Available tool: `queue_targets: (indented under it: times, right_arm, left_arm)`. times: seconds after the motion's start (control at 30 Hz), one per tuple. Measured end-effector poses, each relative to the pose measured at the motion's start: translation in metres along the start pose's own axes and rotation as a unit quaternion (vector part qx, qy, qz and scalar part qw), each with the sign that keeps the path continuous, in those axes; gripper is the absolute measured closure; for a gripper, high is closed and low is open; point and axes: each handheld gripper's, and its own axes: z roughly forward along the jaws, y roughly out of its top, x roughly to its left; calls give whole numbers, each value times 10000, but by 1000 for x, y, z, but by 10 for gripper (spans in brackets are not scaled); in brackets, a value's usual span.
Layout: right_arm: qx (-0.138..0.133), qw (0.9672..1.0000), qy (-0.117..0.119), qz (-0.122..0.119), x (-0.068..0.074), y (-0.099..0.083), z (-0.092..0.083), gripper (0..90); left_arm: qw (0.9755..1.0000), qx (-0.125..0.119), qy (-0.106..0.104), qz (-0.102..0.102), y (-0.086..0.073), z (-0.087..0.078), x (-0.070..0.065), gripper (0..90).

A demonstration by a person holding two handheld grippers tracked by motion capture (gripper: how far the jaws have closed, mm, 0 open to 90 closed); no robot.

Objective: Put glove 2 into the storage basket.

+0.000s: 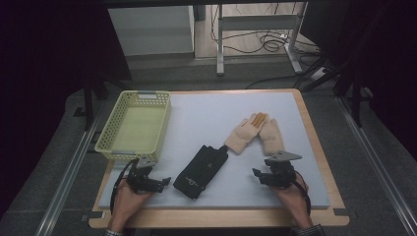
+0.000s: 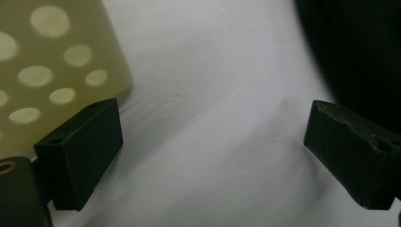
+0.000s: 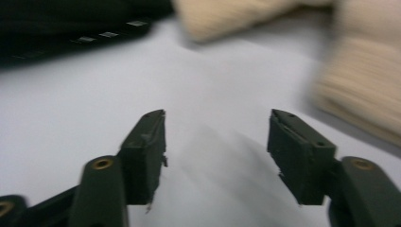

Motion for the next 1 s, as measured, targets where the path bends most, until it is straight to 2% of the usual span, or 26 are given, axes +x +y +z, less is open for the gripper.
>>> queue_targets:
  times: [0.03,0.17,0.2,0.3,0.37,0.53,0.63,0.73,0.83,0.93,0.97,1.0]
  right_arm:
    - [12,9999,-130,-2,-6,-3,-2,317]
    - [133,9993,-341,59,-19,-12,-1,252]
    - [68,9995,-293,79,-20,-13,-1,250]
    - [107,9994,-344,1,-19,-13,0,233]
    - [99,9994,-319,37,-19,-13,0,233]
    - [80,9994,-324,38,-19,-13,0,232]
    - [73,9994,-323,38,-19,-14,0,233]
    - [69,9995,-321,39,-19,-14,0,232]
    - [64,9995,-318,40,-19,-14,0,232]
    - [64,9995,-319,39,-19,-14,0,232]
    - [63,9995,-320,40,-19,-14,0,232]
    - [61,9995,-317,40,-19,-14,0,232]
  left_arm:
    - [10000,-25,-30,-15,1,-2,-1,52]
    - [9996,-88,-253,-90,8,-10,-7,40]
    - [9995,-95,-300,-95,11,-11,-10,38]
    - [9991,-109,-392,-69,22,-14,-22,24]
    - [9989,-126,-453,-38,29,-15,-29,14]
    - [9985,-7,-507,198,55,-8,-53,0]
    - [9982,141,-491,316,69,4,-69,0]
    - [9975,294,-459,451,75,19,-82,0]
    - [9971,404,-425,491,79,32,-93,0]
    - [9965,588,-193,556,80,46,-102,0]
    - [9960,658,-52,600,81,51,-102,0]
    - [9954,736,1,612,81,57,-101,0]
